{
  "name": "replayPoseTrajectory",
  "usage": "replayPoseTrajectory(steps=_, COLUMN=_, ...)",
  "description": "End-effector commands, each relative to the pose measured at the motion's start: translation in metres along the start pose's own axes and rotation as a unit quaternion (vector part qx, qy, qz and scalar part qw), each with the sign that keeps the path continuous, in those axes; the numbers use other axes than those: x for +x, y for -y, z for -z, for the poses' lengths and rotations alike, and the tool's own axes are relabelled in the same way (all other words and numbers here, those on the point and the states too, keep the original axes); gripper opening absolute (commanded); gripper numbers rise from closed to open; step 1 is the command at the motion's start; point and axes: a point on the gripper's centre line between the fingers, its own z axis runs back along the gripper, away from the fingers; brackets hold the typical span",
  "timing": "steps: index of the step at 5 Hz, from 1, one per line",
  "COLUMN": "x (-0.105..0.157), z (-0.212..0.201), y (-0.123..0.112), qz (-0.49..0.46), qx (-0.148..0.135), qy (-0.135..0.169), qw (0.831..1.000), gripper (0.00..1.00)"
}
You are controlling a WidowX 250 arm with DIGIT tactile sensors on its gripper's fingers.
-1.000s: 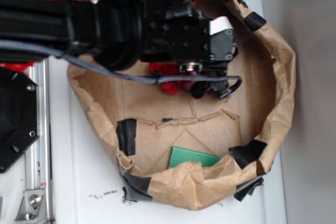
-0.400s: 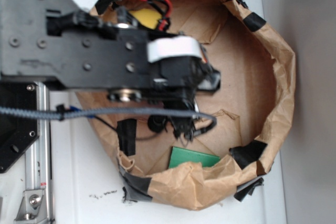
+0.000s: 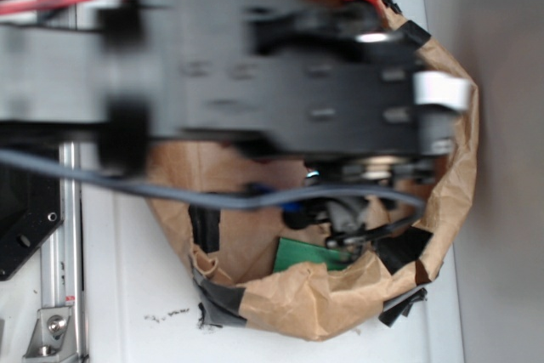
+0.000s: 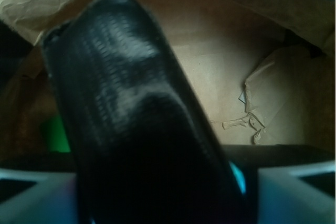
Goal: Grab the black box.
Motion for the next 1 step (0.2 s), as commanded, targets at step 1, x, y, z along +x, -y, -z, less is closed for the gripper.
replayPoseTrajectory(steps=1, x=0.0119, z=-0.0128, y=-0.0177, qz=-0.003, qx=-0.008, qy=0.032, qw=0.999, gripper=0.00)
